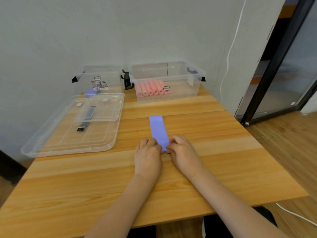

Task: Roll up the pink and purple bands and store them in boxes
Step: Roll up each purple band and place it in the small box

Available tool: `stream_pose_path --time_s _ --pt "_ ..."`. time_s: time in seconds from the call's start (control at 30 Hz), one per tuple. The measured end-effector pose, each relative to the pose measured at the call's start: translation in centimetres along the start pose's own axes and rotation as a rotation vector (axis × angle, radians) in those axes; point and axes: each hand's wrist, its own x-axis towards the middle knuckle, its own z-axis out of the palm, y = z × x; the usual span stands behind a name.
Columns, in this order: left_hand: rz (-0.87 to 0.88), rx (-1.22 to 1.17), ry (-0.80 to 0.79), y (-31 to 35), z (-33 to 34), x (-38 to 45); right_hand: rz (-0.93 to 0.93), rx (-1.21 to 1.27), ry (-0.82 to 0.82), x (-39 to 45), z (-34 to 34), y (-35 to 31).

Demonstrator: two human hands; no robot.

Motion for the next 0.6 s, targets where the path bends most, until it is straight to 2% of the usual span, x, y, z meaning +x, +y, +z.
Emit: stream_pose_path --time_s 0.13,0.23,0.37,0.47,0.6 --pt "0.029 -0.054 -0.043 0.02 -0.19 0.54 -0.035 -0.007 0.018 0.04 -0.07 0.13" --pt "0.018 -0.061 -0.041 0.34 -0.65 0.62 0.006 0.064 -0.015 0.13 -0.15 0.36" --pt "-0.082 -0.085 -0.16 0.22 -0.39 0.13 0.067 0.116 -0.035 0.24 -0.17 0.39" --pt "-0.078 -0.227 -0.144 -0.01 -0.04 0.13 0.083 0.131 -0.05 0.42 -0.11 0.68" --pt "-0.155 -0.405 -0.041 -0.21 0.01 0.41 0.123 0.189 -0.061 0.76 0.02 0.83"
